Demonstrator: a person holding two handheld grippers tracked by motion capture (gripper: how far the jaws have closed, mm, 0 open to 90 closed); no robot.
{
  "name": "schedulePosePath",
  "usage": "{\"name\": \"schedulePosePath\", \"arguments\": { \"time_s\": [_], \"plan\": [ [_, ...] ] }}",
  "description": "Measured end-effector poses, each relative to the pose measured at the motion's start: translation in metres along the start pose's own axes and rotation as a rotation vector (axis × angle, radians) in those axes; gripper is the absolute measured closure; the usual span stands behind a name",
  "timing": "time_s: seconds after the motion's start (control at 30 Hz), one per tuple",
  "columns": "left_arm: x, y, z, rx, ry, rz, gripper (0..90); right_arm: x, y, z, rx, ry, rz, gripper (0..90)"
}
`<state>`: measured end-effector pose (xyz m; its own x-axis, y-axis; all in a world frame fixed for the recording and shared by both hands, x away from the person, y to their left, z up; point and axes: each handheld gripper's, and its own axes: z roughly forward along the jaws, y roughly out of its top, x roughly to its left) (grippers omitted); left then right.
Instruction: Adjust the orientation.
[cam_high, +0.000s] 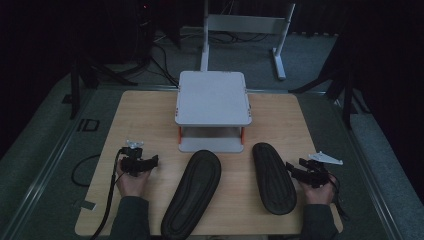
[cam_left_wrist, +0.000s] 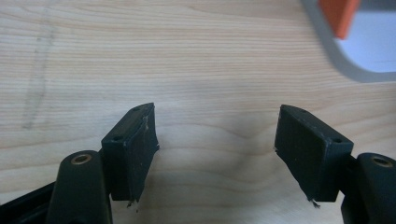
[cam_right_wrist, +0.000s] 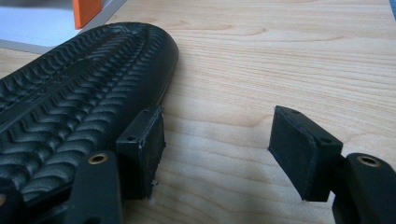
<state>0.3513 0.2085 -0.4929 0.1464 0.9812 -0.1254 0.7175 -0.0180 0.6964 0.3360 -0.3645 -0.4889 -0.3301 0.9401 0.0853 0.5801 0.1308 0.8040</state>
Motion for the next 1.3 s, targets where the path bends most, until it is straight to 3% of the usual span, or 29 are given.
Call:
{"name": "schedulePosePath", "arguments": {
  "time_s": [0.27, 0.47, 0.73, 1.0, 1.3],
  "plan": [
    [-0.009, -0.008, -0.028, -0.084, -0.052, 0.019, 31.1, 0.001, 0.000, -0.003, -0.009, 0.004, -0.003, 35.0],
    [-0.018, -0.015, -0.040, -0.105, -0.107, 0.020, 31.1, 0.002, 0.000, -0.004, -0.012, 0.008, -0.004, 35.0],
    [-0.035, -0.022, -0.049, -0.096, -0.148, 0.076, 31.0, 0.003, 0.000, -0.006, -0.016, 0.011, -0.005, 35.0],
    [-0.049, -0.030, -0.052, -0.084, -0.158, 0.122, 31.0, 0.005, -0.001, -0.013, -0.018, 0.016, -0.014, 35.1],
    [-0.053, -0.033, -0.053, -0.082, -0.164, 0.135, 31.1, 0.002, -0.002, -0.010, 0.018, -0.010, -0.027, 35.0]
  ]
}}
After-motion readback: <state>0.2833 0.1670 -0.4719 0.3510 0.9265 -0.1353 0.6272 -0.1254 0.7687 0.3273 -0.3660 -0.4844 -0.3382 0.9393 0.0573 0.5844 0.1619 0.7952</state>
